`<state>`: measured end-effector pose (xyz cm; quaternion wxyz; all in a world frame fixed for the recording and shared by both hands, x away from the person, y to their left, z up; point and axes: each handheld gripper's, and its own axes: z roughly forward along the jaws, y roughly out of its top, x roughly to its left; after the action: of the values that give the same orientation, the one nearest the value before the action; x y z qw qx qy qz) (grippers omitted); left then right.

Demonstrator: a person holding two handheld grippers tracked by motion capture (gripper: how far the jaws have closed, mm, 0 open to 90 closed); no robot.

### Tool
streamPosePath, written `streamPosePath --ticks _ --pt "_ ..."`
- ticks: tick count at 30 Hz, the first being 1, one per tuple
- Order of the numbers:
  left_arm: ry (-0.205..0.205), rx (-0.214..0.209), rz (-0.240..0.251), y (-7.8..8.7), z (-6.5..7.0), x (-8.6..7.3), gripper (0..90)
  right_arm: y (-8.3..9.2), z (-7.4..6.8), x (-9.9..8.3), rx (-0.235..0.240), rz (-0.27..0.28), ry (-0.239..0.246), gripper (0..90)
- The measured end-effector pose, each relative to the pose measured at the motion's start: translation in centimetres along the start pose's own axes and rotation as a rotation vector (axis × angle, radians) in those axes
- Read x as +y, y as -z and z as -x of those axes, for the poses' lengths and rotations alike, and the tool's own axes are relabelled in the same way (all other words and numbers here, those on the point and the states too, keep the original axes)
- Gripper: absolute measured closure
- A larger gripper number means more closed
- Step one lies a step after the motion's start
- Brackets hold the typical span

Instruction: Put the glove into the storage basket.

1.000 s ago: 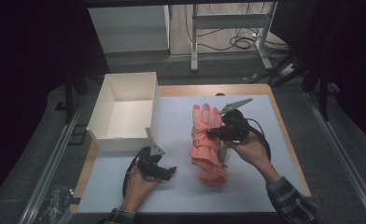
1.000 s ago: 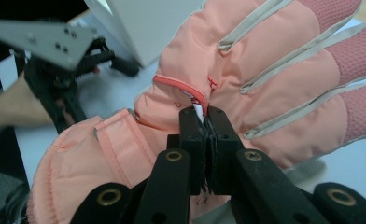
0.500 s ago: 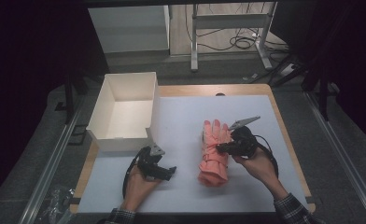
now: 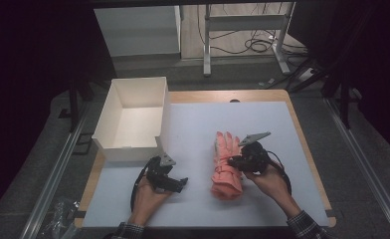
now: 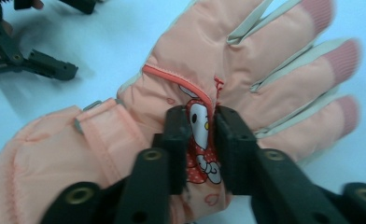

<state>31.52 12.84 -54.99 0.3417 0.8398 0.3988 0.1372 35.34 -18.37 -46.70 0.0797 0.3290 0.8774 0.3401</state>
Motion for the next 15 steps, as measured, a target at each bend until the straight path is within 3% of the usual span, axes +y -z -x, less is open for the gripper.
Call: streamPosePath --ticks 3,9,11,13,15 --pt "-0.002 0.0 0.0 0.0 0.0 0.0 0.0 1.5 0.2 0.3 -0.01 0.059 0.005 60.9" --pt "0.001 0.002 0.001 0.0 0.0 0.0 0.0 3.3 0.9 -0.7 -0.056 0.118 0.004 59.0" --pt "0.007 0.001 0.004 0.0 0.1 0.0 0.0 3.7 1.5 -2.4 -0.087 0.128 -0.003 60.6" --pt "0.002 0.001 0.0 0.0 0.1 0.0 0.0 3.7 1.7 -3.1 -0.087 0.129 -0.009 62.8" --pt "-0.003 0.001 -0.005 0.0 0.0 0.0 0.0 3.5 2.0 -5.4 -0.063 0.126 -0.043 72.5"
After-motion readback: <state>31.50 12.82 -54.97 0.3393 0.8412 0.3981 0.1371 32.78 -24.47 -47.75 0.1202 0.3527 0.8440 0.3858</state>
